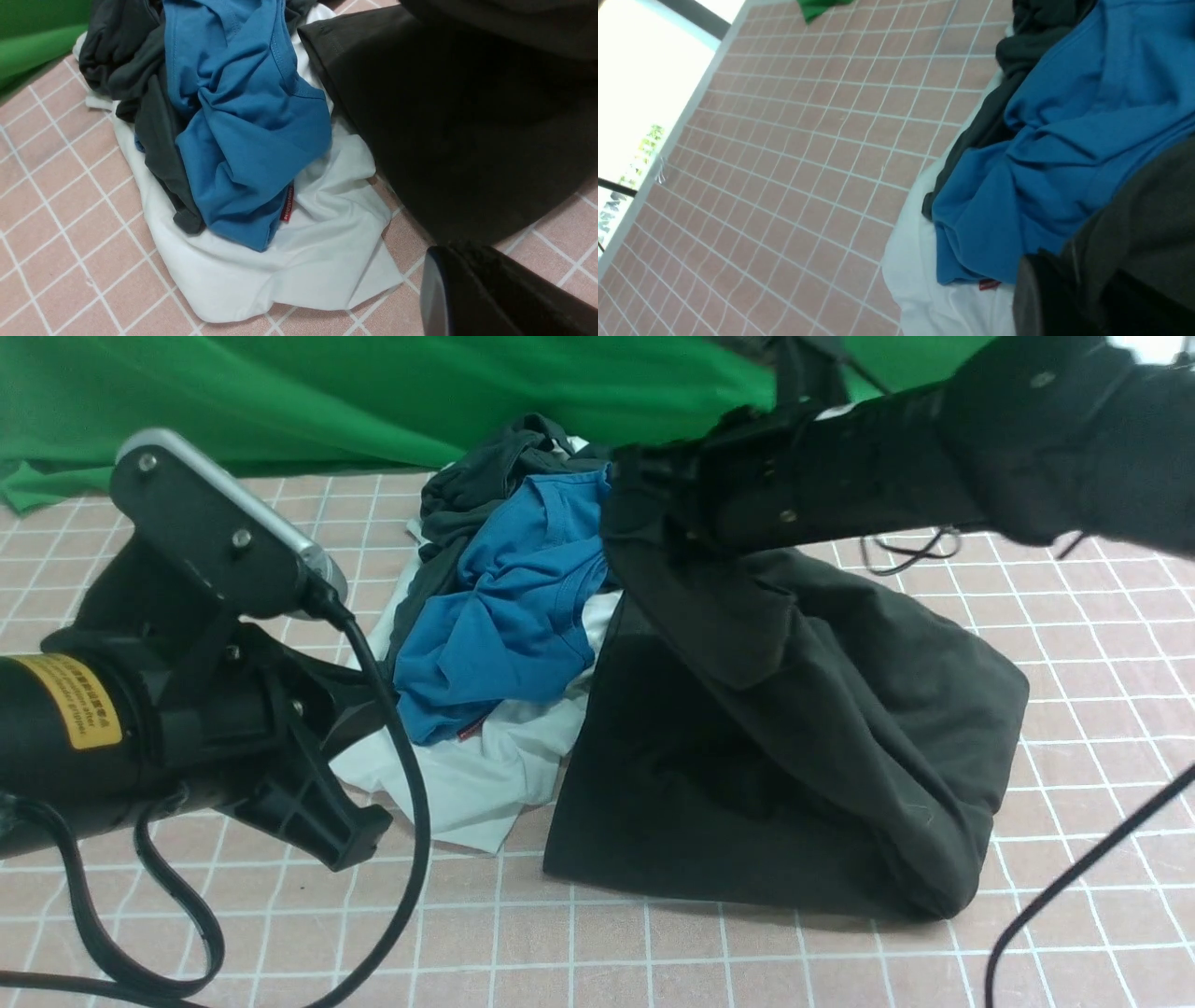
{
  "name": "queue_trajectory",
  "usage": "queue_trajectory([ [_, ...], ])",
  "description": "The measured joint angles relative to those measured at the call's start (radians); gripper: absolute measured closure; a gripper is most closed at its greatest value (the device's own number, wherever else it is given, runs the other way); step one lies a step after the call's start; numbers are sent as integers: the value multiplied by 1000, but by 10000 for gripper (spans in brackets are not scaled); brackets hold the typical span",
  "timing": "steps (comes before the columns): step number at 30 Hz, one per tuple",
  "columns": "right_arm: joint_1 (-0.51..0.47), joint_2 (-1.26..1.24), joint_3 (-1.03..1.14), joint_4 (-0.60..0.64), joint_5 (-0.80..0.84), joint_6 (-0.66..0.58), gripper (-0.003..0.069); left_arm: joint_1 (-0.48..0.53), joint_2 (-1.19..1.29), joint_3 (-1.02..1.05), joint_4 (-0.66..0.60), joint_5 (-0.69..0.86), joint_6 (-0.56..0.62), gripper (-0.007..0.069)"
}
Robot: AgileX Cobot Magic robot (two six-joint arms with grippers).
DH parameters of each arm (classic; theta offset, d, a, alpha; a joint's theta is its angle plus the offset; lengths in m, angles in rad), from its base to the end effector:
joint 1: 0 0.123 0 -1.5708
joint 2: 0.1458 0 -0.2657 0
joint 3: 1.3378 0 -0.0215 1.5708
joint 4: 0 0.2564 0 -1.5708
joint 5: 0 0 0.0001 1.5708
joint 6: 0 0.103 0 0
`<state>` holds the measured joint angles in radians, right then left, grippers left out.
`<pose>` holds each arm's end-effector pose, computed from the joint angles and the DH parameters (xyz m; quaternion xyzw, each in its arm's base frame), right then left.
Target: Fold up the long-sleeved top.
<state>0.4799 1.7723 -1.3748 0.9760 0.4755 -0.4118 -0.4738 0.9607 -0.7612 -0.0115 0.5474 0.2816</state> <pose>0.3547 0.2287 0.2619 -0.0785 0.8670 0.3690 0.3255 0.1951 -0.1007 0.2900 0.3283 0.8359 -0.0470 0.4375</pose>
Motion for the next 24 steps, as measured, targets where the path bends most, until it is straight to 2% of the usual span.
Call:
queue_trajectory([
  [4, 9, 28, -9, 1, -10, 6, 561, 0, 0, 0, 0, 1, 0, 606],
  [7, 10, 40, -10, 1, -20, 36, 512, 0, 0, 0, 1, 2, 0, 606],
  [12, 9, 38, -20, 8, -42, 59, 242, 0, 0, 0, 3, 3, 0, 606],
  [14, -2, 23, -28, 3, -41, 44, 182, 0, 0, 0, 3, 6, 0, 606],
  [15, -10, 12, -28, -10, -39, 41, 175, 0, 0, 0, 3, 6, 0, 606],
  [16, -20, -3, -28, -22, -36, 37, 176, 0, 0, 0, 3, 7, 0, 606],
  [18, -52, -56, -28, -126, -16, 41, 220, 0, 0, 0, 3, 13, 0, 606],
  [19, -55, -61, -29, -126, -12, 45, 226, 0, 0, 0, 1, 15, 0, 606],
  [20, -77, -99, -30, -237, 21, 78, 281, 0, 0, 0, -8, 27, 0, 606],
  [22, -93, -132, -36, -357, 73, 127, 347, 0, 0, 0, -18, 37, 0, 606],
  [23, -101, -165, -37, -516, 167, 197, 440, 0, 3, 0, -45, 44, 0, 606],
  [24, -101, -165, -37, -533, 178, 204, 440, 0, 3, 0, -53, 44, 0, 606],
])
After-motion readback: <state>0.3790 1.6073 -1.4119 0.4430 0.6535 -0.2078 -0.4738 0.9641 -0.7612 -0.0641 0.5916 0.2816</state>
